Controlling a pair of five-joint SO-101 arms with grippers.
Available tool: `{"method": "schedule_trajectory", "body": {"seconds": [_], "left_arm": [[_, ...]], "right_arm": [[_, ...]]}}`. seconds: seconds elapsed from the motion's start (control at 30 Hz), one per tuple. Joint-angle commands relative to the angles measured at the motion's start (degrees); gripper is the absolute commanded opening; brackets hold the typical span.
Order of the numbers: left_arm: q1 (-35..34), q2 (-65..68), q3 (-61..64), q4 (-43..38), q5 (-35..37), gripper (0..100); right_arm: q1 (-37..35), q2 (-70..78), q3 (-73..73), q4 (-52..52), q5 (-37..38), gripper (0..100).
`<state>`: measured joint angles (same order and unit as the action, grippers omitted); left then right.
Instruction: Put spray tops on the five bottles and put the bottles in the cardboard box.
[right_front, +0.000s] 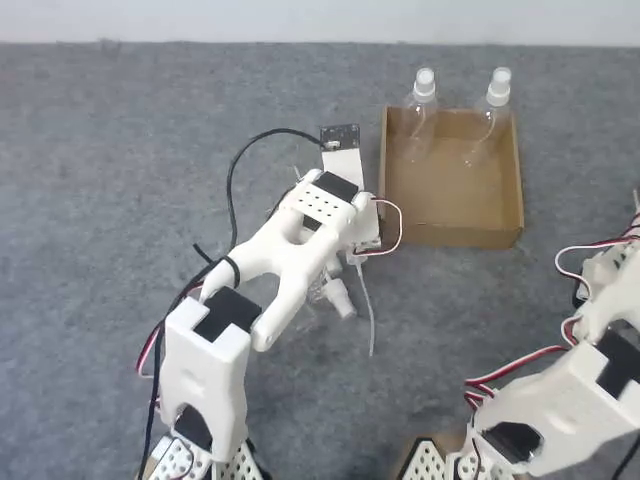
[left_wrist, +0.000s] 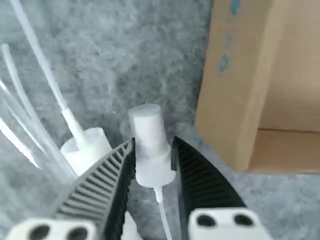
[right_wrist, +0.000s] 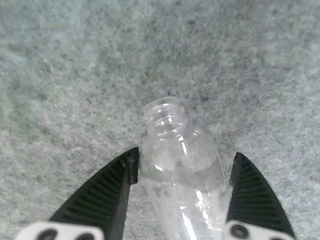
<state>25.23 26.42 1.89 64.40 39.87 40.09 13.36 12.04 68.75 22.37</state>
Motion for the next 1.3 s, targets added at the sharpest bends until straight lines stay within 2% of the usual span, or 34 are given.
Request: {"method": "schedule_trajectory", "body": {"seconds": [0.0, 0.1, 0.23, 0.37, 0.43, 0.8, 0.9, 1.0, 1.07, 1.27], "left_arm": [[0.1, -0.8, 0.5, -1.0, -1.3, 10], [0.0, -0.8, 2.4, -2.6, -1.7, 10], [1.1, -1.0, 5.1, -5.5, -7.1, 10], [1.4, -1.6, 5.0, -5.5, -10.6, 0], [1.5, -2.3, 4.4, -5.4, -11.9, 1], [1.1, -16.8, 3.2, 2.9, -12.3, 1], [1.0, -19.3, 3.5, 4.0, -13.0, 4], [1.0, -18.4, 3.6, 3.8, -17.9, 13], [1.0, -16.1, 3.2, 3.4, -17.9, 17], [0.9, -6.2, 3.1, -1.1, -18.1, 15]], "right_arm": [[0.0, -1.2, -3.2, -0.7, -0.4, 24.6], [0.0, -1.2, -3.2, -0.7, -0.4, 24.6], [0.0, -1.2, -3.2, -0.7, -0.4, 24.6], [0.0, -1.2, -3.2, -0.7, -0.4, 24.6], [0.0, -1.2, -3.2, -0.7, 0.3, 24.6], [1.3, -1.2, -3.2, -0.7, 4.0, 24.6], [1.2, -1.2, -3.2, -0.7, 4.0, 24.6], [1.1, -1.2, -3.2, -0.7, 4.0, 24.6], [1.1, -1.2, -3.2, -0.7, 4.0, 24.6], [1.2, -1.2, -3.2, -0.7, 4.1, 24.6]]}}
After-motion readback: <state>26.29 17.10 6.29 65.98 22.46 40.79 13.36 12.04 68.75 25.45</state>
